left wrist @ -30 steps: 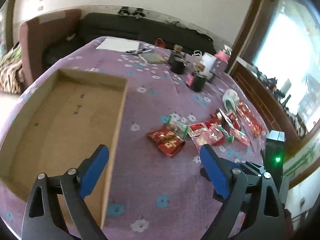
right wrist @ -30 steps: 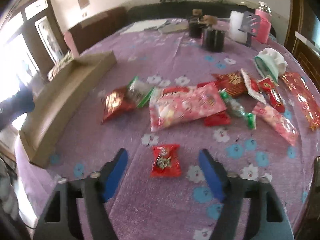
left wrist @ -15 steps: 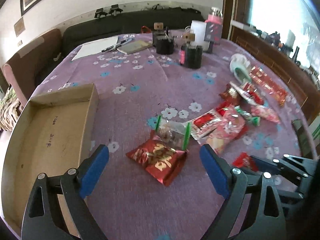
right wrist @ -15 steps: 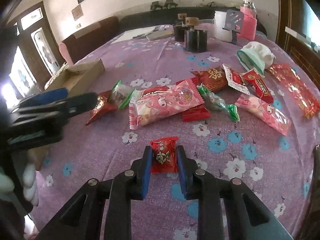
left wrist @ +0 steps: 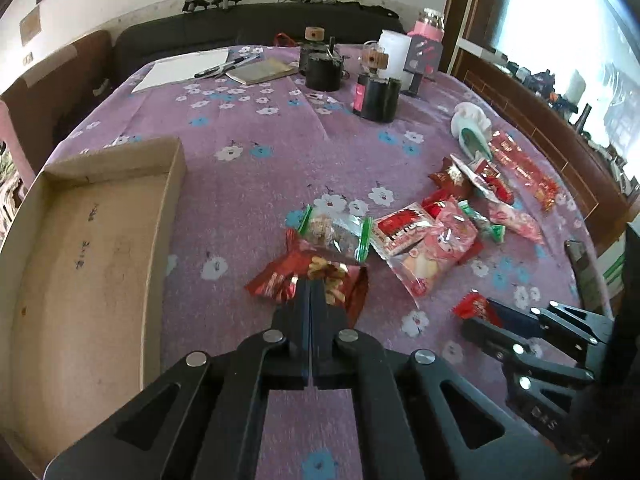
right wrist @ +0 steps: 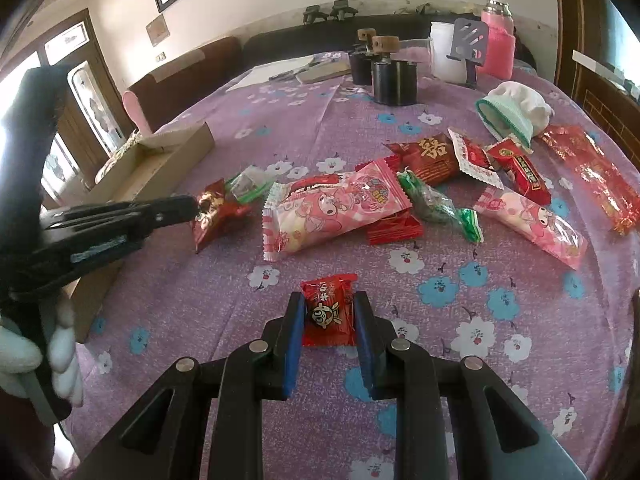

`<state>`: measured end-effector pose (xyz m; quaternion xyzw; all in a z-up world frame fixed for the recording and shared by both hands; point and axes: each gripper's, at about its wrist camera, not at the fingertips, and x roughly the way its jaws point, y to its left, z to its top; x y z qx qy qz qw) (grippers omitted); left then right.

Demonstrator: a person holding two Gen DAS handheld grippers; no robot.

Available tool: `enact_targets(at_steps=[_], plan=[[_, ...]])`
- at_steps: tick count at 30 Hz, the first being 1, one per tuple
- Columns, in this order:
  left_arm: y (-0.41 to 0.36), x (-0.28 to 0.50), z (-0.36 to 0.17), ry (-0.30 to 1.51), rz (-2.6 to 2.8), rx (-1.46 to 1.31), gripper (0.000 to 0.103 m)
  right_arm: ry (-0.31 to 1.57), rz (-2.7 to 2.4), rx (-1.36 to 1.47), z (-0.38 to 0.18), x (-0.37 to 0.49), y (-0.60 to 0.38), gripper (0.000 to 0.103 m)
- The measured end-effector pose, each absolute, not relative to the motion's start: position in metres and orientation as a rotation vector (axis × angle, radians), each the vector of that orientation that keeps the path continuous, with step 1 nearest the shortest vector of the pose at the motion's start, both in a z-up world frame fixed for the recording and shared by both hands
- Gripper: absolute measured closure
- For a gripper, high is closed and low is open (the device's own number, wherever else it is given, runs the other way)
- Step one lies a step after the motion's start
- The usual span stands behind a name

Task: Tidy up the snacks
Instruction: 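Grasp the red chip bag with the left tool while the right tool holds the red candy packet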

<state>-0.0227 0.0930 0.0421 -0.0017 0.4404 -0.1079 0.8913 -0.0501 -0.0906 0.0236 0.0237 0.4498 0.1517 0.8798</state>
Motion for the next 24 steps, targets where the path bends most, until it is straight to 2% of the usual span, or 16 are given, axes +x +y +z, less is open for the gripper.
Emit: enact_targets(at_steps=[6,7,9,10,11,21,23,24], plan=[[0.099,-0.031,0.052,0.887,-0.231,-0.015,0.103,0.933,0.314,0.034,0.024,-0.052,-0.089,0.079],[0.098,-0.029,0.052,0.882,-0.228,0.002,0.098,0.931,0.311,0.026,0.024,-0.052,-0.088,0.079],[0.093,-0.022,0.048,0.881,-0.233,0.037,0.071,0.927,0.309,0.014,0.025,-0.053,-0.086,0.079],[0.093,-0.020,0.047,0.877,-0.237,0.048,0.043,0.927,0.308,0.012,0.025,-0.053,-0.086,0.079],[0.090,-0.017,0.045,0.860,-0.235,0.065,0.028,0.928,0.306,0.012,0.025,-0.053,-0.086,0.079],[0.064,0.005,0.011,0.945,-0.242,0.183,0.029,0.934,0.310,0.031,0.024,-0.051,-0.088,0.078],[0.068,0.004,0.013,0.951,-0.263,0.139,0.052,0.934,0.312,0.035,0.024,-0.051,-0.089,0.078],[0.071,0.003,0.016,0.950,-0.256,0.132,0.054,0.934,0.313,0.038,0.023,-0.051,-0.089,0.078]])
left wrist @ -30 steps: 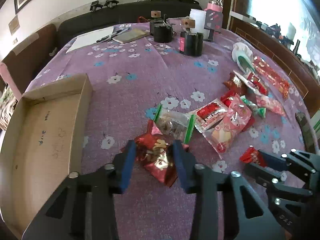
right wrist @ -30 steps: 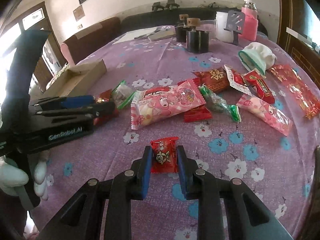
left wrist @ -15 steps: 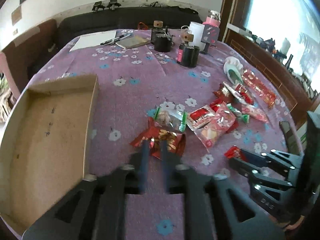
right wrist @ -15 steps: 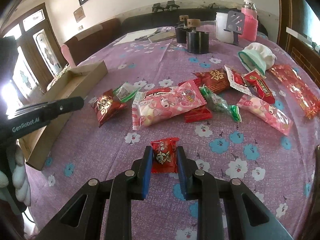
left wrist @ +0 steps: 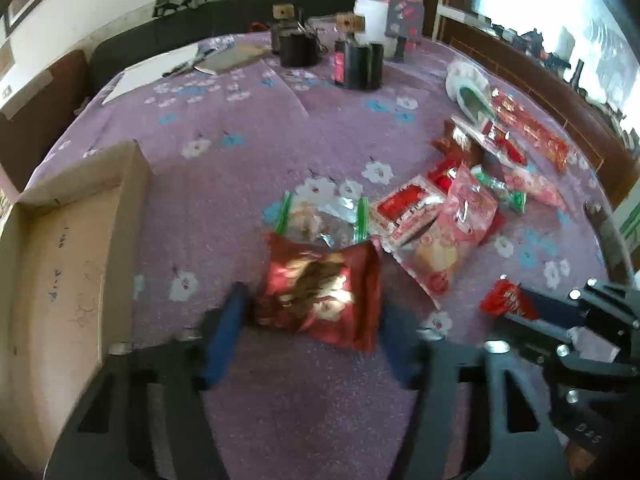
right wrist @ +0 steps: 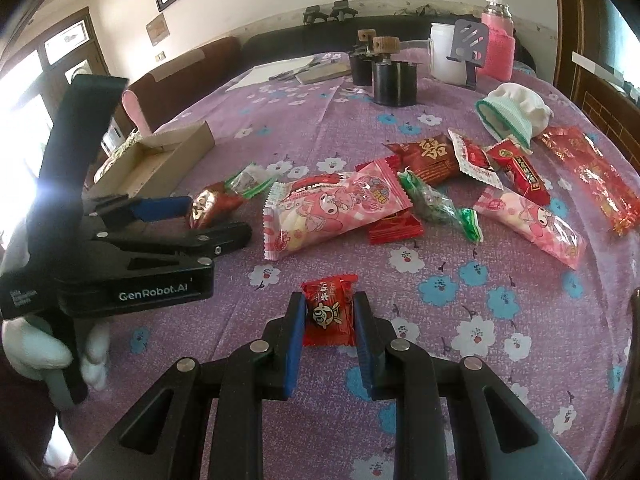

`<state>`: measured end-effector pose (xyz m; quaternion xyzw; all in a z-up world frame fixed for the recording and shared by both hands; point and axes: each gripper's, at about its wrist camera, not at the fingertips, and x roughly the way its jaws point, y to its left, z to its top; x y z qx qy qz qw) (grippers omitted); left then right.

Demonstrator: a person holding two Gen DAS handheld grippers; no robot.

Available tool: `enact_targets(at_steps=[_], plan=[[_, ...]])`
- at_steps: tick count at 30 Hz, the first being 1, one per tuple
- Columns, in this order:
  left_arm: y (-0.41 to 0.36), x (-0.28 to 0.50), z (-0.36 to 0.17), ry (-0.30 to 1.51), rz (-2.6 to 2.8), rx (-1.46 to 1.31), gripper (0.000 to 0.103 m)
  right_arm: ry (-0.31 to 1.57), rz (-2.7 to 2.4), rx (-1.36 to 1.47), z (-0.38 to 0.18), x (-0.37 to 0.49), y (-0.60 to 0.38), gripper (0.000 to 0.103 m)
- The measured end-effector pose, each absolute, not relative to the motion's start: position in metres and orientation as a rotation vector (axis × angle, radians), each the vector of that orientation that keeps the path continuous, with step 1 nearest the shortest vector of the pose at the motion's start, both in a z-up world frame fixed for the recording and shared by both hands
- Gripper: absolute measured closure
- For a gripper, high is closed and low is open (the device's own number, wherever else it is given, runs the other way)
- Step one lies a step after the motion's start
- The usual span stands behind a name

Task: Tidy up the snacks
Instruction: 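Grasp the red chip bag with the left tool while the right tool holds the red candy packet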

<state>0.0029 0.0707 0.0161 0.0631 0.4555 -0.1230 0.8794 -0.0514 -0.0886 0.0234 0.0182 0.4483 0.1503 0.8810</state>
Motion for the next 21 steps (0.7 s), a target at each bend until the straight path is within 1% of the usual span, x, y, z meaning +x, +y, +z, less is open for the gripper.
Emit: enact_targets(at_steps=[1,2,7,8,9,10,16,19,21], plan=[[0.072,0.001,0.018,0.947,-0.258,0.117,0.062,0.933,0.314,0.041,0.023,-0.051,-0.089,0.078],[0.076,-0.001,0.022,0.942,-0.260,0.091,0.066,0.933,0.315,0.044,0.024,-0.051,-0.089,0.079],[0.089,-0.016,0.036,0.922,-0.283,-0.007,0.071,0.922,0.319,0.056,0.025,-0.053,-0.091,0.079],[0.093,-0.022,0.041,0.914,-0.293,-0.033,0.077,0.917,0.319,0.058,0.026,-0.054,-0.091,0.079],[0.096,-0.026,0.045,0.908,-0.302,-0.048,0.089,0.913,0.321,0.060,0.027,-0.055,-0.092,0.079],[0.102,-0.031,0.052,0.907,-0.317,-0.068,0.099,0.904,0.327,0.063,0.028,-0.056,-0.092,0.080],[0.136,-0.053,0.084,0.841,-0.330,-0.135,0.098,0.891,0.366,0.104,0.037,-0.061,-0.092,0.080],[0.145,-0.054,0.088,0.826,-0.343,-0.162,0.098,0.900,0.374,0.132,0.041,-0.062,-0.091,0.080],[0.145,-0.050,0.083,0.836,-0.342,-0.171,0.096,0.904,0.373,0.127,0.043,-0.062,-0.088,0.080]])
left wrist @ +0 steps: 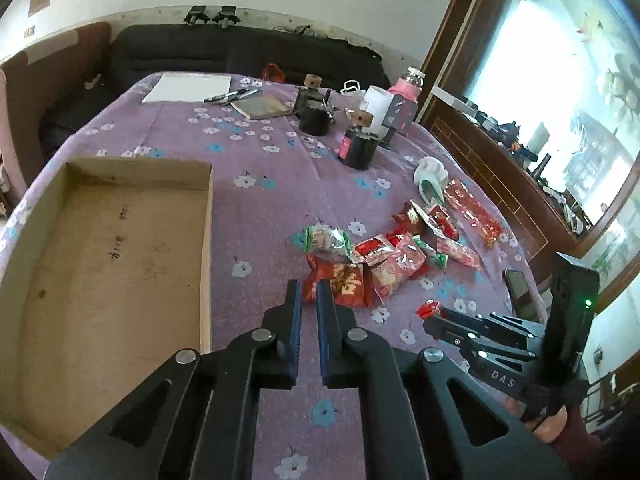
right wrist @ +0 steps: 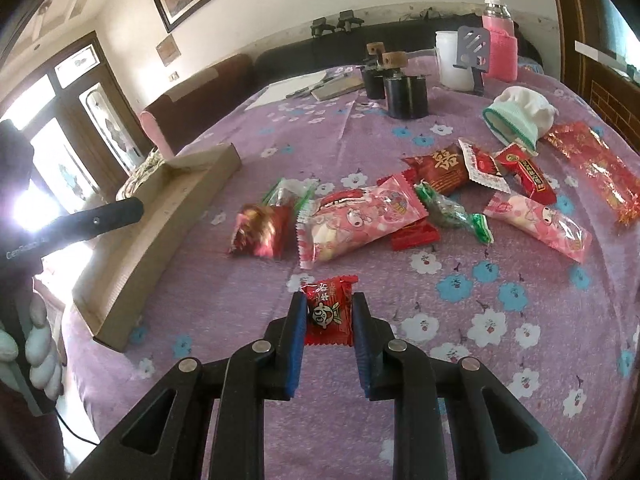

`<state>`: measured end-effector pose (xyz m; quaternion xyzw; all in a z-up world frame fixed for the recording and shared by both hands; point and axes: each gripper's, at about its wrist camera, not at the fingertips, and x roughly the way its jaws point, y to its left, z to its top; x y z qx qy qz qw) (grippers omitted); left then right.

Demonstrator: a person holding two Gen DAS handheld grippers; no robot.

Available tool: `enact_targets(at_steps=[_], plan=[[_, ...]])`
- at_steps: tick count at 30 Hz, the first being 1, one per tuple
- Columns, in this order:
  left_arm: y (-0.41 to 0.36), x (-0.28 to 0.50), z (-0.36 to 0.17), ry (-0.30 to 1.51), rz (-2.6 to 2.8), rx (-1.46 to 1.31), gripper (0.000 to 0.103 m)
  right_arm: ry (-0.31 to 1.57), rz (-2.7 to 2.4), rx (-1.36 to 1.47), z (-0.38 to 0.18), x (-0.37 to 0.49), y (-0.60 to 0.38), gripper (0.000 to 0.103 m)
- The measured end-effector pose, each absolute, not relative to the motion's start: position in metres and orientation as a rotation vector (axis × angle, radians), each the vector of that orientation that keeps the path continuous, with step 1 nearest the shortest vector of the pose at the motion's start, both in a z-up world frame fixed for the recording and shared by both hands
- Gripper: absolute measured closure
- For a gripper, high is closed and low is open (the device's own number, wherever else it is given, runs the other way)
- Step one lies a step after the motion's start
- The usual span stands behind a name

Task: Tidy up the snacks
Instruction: 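Grasp the red chip bag with the left tool while the right tool holds the red candy packet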

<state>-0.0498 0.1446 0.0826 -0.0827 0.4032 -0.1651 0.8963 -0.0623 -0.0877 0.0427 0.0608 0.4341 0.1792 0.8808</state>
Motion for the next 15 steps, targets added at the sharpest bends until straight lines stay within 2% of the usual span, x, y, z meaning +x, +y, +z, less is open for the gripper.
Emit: enact_targets(at_steps=[1,2,3,4,10,15], plan=[[0.140,-0.046,0.077,0.851,-0.336,-0.157,0.087,0.907,0.370,0.122,0.043,-0.062,-0.086,0.080],[0.132,-0.043,0.072,0.868,-0.337,-0.138,0.068,0.911,0.366,0.117,0.042,-0.062,-0.085,0.080],[0.125,-0.041,0.067,0.878,-0.344,-0.123,0.055,0.916,0.369,0.116,0.042,-0.063,-0.083,0.080],[0.120,-0.039,0.063,0.882,-0.344,-0.111,0.037,0.919,0.371,0.116,0.041,-0.064,-0.083,0.080],[0.082,-0.010,0.041,0.901,-0.284,-0.093,0.032,0.917,0.375,0.112,0.044,-0.069,-0.084,0.080],[0.051,0.009,0.010,0.962,-0.243,0.094,0.033,0.915,0.380,0.147,0.047,-0.069,-0.094,0.080]])
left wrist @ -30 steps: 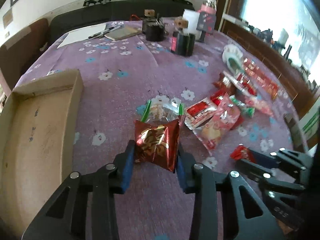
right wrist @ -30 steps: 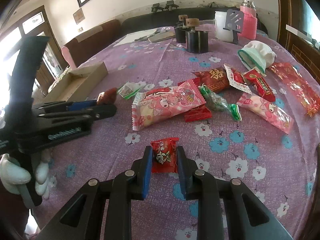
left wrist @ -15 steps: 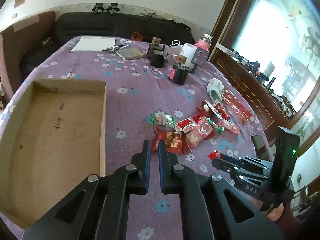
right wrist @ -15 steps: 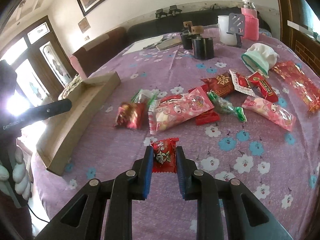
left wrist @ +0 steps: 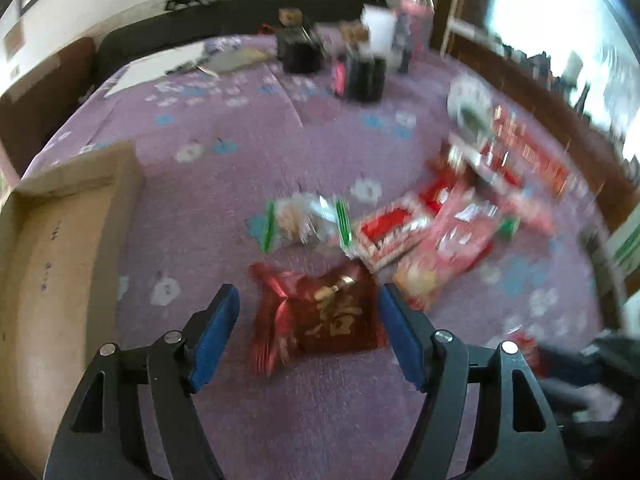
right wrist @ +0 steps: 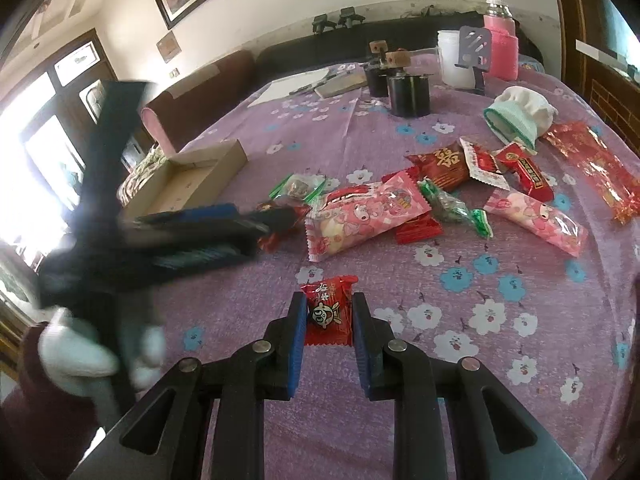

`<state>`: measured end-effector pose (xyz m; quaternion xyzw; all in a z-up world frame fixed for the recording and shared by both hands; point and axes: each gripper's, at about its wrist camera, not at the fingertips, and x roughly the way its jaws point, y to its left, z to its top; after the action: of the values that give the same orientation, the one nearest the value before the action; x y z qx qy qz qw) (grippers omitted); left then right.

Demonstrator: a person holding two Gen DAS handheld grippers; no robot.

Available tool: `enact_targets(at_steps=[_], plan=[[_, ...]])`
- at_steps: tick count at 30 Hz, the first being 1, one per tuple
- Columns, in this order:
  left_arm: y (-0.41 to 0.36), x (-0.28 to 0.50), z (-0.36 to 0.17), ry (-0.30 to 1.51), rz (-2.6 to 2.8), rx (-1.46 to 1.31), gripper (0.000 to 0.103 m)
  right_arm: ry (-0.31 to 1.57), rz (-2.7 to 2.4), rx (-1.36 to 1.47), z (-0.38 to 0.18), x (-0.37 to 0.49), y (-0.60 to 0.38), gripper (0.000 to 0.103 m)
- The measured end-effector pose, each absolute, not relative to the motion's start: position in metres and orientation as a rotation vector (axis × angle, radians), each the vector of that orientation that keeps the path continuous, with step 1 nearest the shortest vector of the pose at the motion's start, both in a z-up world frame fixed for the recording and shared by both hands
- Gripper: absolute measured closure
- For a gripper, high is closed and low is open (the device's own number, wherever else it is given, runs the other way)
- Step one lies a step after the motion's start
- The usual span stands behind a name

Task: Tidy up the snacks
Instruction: 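Grasp the red chip bag with the left tool while the right tool holds the red candy packet, then carry both snacks over the cardboard tray and open both tools to drop them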

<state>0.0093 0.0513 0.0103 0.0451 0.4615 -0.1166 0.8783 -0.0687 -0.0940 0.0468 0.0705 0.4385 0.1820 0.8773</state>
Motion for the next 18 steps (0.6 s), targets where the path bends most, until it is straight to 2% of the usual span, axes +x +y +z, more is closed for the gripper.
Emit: enact_targets(at_steps=[3,4,11,18], plan=[[0.053,0.001,0.016,0.946,-0.300,0.069,0.073,0.912,0.386,0.162,0.048,-0.069,-0.099,0.080],[0.056,0.001,0.017,0.975,-0.330,0.031,0.090,0.912,0.391,0.165,0.049,-0.069,-0.099,0.080],[0.073,-0.018,0.033,0.957,-0.357,-0.033,0.090,0.919,0.417,0.176,0.049,-0.068,-0.093,0.081],[0.117,-0.033,0.080,0.888,-0.375,-0.164,0.090,0.905,0.447,0.164,0.066,-0.066,-0.082,0.081]])
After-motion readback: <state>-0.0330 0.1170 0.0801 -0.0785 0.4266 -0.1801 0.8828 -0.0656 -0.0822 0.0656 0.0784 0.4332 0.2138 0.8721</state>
